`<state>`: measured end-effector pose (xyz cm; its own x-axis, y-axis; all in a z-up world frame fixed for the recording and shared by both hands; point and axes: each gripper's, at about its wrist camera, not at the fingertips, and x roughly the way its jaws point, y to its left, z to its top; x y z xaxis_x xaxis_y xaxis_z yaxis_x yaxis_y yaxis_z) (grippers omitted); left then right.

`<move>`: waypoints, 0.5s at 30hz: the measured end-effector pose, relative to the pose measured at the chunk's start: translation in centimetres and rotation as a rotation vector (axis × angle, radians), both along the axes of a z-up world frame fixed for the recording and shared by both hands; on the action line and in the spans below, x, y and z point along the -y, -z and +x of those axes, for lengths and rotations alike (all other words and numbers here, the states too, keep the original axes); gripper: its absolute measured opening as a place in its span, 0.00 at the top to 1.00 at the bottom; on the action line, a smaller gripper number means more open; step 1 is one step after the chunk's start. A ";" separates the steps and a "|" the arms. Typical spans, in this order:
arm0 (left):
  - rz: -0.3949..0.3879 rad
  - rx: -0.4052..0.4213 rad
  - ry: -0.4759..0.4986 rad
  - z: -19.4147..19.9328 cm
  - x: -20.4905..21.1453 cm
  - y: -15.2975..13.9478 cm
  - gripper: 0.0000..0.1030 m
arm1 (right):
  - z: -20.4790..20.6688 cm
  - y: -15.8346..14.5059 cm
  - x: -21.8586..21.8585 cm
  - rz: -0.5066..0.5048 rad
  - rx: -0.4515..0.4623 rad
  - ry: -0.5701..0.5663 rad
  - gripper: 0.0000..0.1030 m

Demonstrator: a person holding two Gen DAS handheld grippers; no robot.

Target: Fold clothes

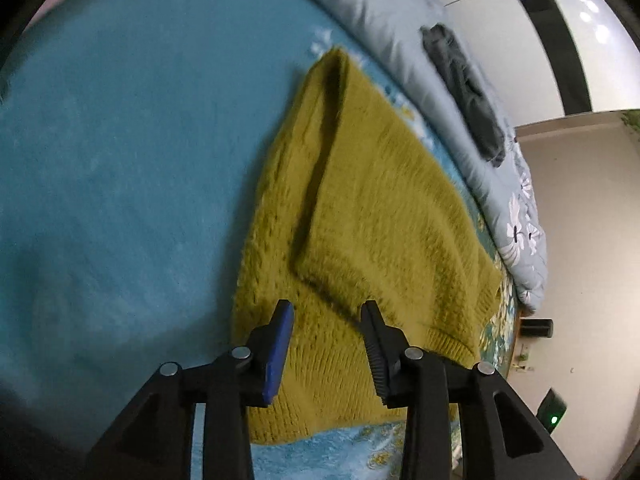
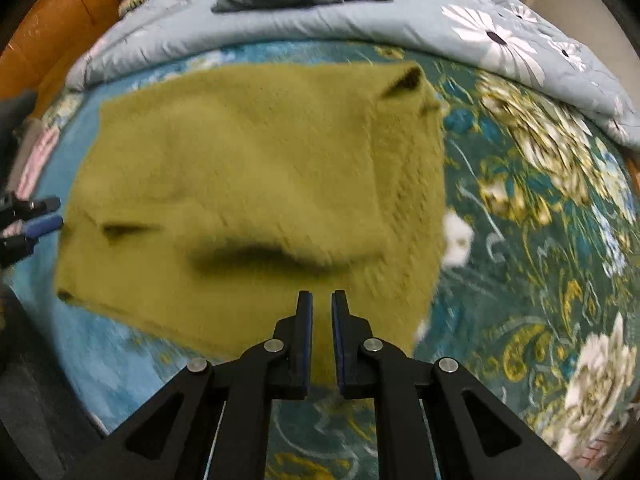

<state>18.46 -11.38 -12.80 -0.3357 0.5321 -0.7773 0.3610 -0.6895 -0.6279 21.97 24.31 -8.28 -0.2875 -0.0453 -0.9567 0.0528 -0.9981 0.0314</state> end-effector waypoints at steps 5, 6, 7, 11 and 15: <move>0.080 0.031 -0.058 -1.2 -1.1 1.9 0.47 | 1.3 0.1 -3.7 -0.352 -0.037 0.236 0.59; 0.097 0.044 -0.080 -1.2 -1.3 2.4 0.46 | 1.3 0.4 -4.5 -0.455 -0.046 0.297 0.47; 0.114 0.056 -0.102 -1.3 -1.5 2.8 0.46 | 1.3 0.9 -5.1 -0.559 -0.053 0.358 0.46; 0.147 0.085 -0.159 -1.7 -2.1 3.2 0.42 | 0.4 3.1 -6.4 -0.791 -0.061 0.561 0.46; 0.156 0.116 -0.192 -2.4 -2.5 3.0 0.44 | -0.7 5.1 -7.0 -0.865 -0.020 0.708 0.47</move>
